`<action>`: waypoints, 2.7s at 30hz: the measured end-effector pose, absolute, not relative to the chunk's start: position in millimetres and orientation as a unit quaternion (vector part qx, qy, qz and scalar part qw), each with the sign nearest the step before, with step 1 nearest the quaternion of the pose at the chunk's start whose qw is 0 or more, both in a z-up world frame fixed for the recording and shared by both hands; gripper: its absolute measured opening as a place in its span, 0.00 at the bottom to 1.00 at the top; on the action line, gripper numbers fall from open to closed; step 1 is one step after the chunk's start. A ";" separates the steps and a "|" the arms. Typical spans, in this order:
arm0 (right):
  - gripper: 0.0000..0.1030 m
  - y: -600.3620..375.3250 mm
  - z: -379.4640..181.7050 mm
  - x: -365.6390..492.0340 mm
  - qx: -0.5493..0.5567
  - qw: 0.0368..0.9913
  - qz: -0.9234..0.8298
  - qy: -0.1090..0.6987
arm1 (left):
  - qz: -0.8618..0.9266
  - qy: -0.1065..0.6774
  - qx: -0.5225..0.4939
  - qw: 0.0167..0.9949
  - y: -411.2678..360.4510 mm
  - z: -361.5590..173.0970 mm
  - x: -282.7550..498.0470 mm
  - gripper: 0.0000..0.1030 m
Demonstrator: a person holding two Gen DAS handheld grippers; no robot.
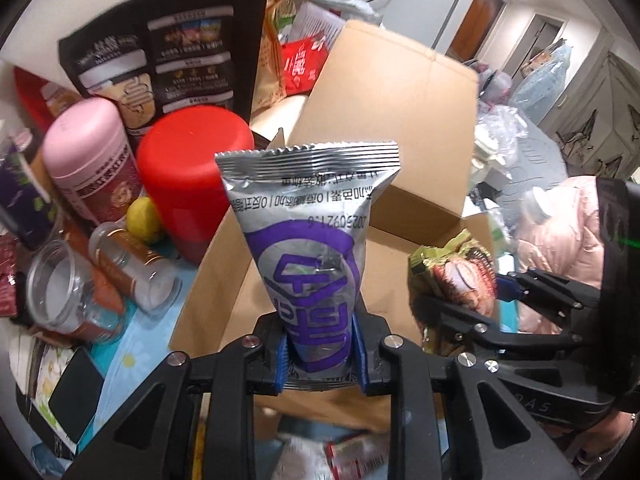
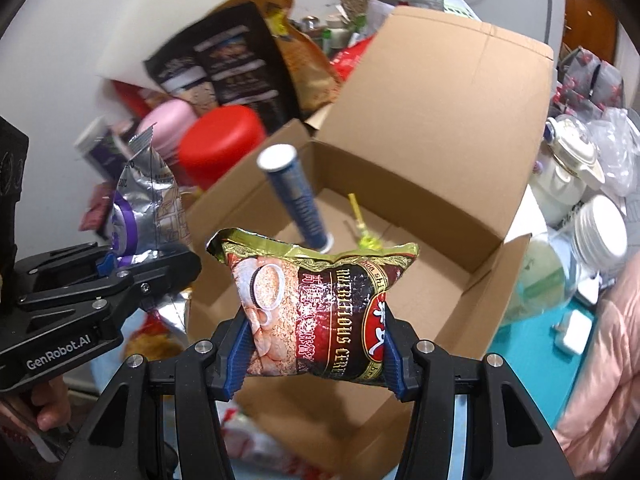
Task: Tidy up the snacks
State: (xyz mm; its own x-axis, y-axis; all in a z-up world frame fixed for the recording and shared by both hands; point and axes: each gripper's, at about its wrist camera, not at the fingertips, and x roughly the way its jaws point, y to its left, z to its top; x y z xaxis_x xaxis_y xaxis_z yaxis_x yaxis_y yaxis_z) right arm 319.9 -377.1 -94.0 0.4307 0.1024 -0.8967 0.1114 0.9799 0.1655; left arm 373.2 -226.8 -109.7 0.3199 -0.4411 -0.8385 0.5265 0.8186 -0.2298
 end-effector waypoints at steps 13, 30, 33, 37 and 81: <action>0.53 -396.7 -137.4 347.2 0.090 0.811 -0.021 0.578 | -0.278 0.531 0.054 0.798 -254.6 -156.5 402.9 0.24; 0.74 -392.3 -130.9 337.1 0.059 0.816 -0.039 0.573 | -0.225 0.547 0.089 0.802 -258.7 -154.1 395.6 0.59; 0.74 -394.8 -125.0 331.9 0.073 0.817 -0.041 0.571 | -0.225 0.538 0.082 0.808 -251.5 -142.0 391.9 0.64; 0.74 -393.1 -110.1 322.3 0.072 0.821 -0.043 0.565 | -0.221 0.524 0.085 0.818 -245.6 -121.6 381.5 0.64; 0.74 -272.1 70.8 154.2 0.034 0.906 0.015 0.423 | -0.195 0.362 0.028 0.911 -102.5 60.0 176.0 0.64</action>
State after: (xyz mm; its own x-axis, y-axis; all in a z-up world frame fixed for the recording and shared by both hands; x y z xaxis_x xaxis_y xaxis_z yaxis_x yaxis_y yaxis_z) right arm 154.2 -272.1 70.8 0.6424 0.0567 -0.7643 0.0008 0.9972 0.0746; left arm 176.0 -102.5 60.0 0.6615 -0.3353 -0.6708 0.3754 0.9224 -0.0909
